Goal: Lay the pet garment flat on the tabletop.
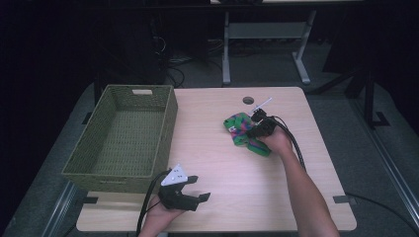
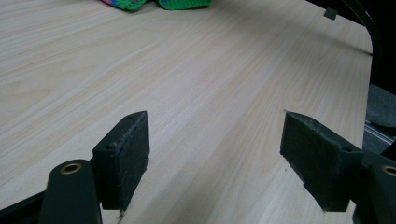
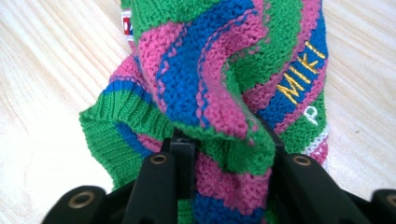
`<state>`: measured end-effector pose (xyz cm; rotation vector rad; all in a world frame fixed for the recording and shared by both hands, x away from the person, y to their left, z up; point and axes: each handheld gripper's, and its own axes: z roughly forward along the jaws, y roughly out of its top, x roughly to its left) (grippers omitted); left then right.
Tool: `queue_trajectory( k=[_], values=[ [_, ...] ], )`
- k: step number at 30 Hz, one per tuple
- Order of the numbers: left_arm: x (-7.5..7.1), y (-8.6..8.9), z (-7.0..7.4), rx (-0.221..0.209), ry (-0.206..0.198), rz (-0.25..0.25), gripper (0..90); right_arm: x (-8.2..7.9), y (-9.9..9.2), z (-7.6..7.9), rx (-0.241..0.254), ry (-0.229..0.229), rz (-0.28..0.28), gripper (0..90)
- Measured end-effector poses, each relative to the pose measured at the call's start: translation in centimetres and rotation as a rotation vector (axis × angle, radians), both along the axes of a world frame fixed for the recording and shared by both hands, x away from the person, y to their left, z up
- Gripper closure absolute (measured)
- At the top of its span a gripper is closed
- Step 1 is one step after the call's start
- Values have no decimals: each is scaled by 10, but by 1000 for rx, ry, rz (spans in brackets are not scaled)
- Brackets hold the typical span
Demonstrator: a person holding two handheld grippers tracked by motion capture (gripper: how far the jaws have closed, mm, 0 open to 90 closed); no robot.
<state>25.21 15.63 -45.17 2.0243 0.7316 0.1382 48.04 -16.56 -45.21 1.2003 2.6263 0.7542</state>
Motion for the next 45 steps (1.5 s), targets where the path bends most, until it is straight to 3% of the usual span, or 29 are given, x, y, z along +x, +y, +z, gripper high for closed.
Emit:
queue_trajectory(
  k=[8,21,25,34,45],
  values=[
    [1,1,0,-4,5,3,236,1,-7,3,75,33,-36,727],
    [1,1,0,-15,9,7,236,-6,-20,26,161,22,-39,733],
    [1,2,0,-16,9,11,236,-10,-27,36,192,-2,-25,733],
    [2,4,1,-32,13,21,236,-23,-35,55,210,-24,-9,732],
    [1,5,1,-33,11,24,234,-41,-45,66,236,-33,8,733]
  ],
)
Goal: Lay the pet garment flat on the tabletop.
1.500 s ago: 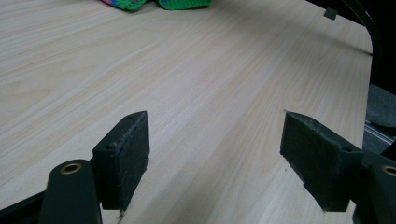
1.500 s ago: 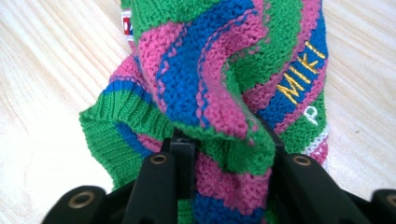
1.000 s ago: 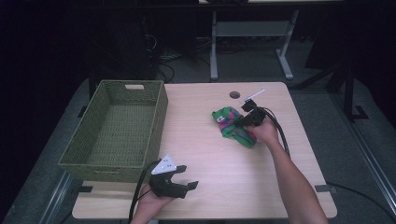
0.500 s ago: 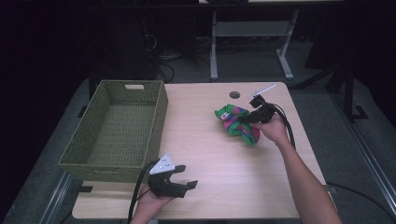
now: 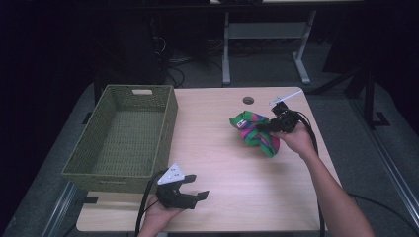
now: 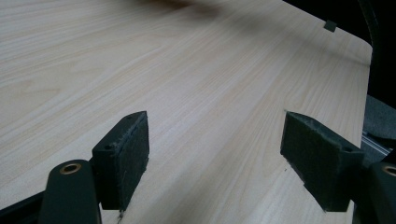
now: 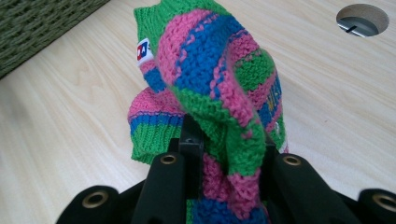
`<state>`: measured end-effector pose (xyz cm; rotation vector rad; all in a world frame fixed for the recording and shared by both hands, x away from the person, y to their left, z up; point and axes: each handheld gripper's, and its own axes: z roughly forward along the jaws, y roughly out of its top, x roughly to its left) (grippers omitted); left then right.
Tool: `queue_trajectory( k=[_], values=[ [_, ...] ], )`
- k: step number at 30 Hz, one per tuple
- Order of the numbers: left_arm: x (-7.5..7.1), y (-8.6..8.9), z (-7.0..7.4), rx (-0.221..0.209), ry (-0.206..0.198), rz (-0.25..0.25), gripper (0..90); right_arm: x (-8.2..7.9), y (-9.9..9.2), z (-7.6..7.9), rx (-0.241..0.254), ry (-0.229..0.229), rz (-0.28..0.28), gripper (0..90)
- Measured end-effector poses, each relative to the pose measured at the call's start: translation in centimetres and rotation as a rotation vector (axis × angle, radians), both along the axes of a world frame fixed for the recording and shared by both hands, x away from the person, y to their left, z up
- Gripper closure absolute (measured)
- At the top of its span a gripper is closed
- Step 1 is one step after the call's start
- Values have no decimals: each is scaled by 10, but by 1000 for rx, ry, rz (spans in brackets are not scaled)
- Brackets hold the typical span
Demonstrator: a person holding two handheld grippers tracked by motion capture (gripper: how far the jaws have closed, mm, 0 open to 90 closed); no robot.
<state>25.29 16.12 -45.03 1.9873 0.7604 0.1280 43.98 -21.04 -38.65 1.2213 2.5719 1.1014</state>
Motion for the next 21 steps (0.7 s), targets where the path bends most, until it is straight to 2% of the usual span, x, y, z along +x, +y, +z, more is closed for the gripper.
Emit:
queue_trajectory(
  k=[11,21],
  values=[
    [0,1,0,-4,2,7,234,-17,-8,18,17,-27,21,733],
    [0,4,1,-7,0,15,234,-30,-7,25,28,-38,43,733]
  ],
)
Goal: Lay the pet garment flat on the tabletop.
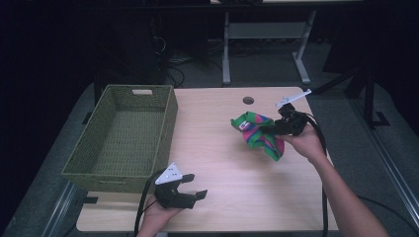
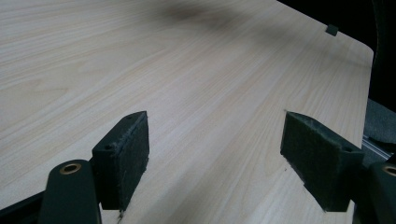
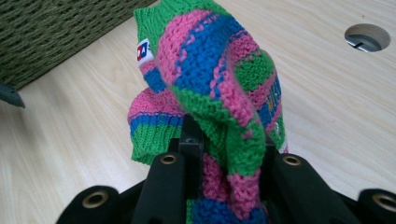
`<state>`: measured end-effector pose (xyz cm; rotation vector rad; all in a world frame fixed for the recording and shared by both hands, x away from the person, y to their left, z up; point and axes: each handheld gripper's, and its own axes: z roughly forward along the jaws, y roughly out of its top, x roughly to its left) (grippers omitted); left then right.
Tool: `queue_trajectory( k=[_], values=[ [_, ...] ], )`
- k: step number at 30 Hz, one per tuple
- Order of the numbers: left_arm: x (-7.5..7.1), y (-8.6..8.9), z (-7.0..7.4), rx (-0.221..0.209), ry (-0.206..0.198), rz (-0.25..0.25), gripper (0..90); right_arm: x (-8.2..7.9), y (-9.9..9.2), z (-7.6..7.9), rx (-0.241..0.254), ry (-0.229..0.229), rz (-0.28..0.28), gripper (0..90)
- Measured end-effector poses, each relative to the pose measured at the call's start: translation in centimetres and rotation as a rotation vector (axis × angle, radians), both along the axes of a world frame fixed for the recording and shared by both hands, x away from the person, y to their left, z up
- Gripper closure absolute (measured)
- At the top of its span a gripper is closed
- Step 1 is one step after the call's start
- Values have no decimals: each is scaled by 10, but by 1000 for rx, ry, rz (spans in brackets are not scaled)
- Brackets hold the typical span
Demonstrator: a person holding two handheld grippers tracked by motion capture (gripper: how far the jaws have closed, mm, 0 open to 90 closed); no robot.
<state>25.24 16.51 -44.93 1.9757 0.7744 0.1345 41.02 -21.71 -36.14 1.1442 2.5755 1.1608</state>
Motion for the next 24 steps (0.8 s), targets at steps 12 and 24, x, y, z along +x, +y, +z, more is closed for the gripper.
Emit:
queue_trajectory(
  k=[12,24],
  values=[
    [0,1,0,-2,0,4,234,-17,12,7,-6,-27,67,733],
    [0,1,0,-6,2,8,234,-36,19,8,-3,-50,119,733]
  ],
)
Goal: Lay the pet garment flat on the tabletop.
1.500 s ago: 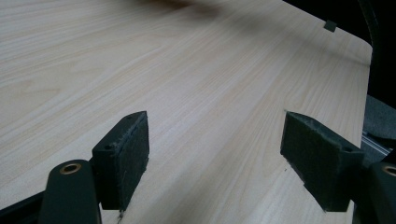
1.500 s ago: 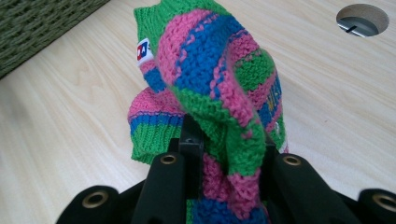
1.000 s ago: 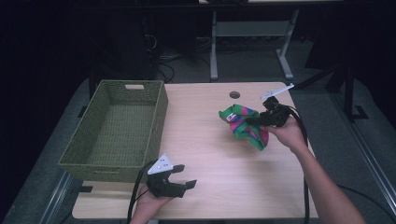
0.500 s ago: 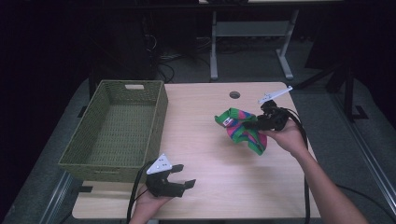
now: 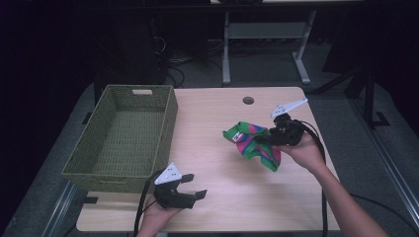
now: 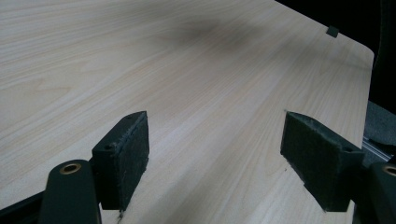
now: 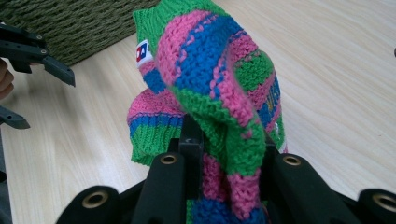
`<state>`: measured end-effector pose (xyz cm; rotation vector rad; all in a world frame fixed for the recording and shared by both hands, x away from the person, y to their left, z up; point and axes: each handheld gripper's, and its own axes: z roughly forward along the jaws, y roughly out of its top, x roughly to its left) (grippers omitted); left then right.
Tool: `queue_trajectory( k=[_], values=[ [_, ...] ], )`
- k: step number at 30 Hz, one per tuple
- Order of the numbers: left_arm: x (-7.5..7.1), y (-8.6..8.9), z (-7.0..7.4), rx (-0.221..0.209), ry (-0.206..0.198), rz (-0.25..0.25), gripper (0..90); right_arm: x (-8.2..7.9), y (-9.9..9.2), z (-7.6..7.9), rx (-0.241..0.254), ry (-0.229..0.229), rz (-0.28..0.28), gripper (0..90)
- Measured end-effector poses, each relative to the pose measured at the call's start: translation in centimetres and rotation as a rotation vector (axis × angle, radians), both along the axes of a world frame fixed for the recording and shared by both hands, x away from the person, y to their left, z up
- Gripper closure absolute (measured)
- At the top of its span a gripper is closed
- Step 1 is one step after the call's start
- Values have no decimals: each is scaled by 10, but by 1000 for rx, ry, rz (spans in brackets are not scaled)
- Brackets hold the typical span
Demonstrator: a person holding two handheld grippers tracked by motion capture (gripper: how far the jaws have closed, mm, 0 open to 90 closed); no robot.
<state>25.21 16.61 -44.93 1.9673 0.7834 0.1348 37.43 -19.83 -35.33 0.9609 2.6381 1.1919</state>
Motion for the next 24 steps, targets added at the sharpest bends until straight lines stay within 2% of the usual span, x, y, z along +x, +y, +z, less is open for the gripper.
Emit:
queue_trajectory(
  k=[16,24],
  values=[
    [0,1,0,1,-4,1,233,-21,8,-10,-8,10,54,732],
    [0,2,0,-6,0,5,233,-30,17,-24,-6,35,80,732]
  ],
)
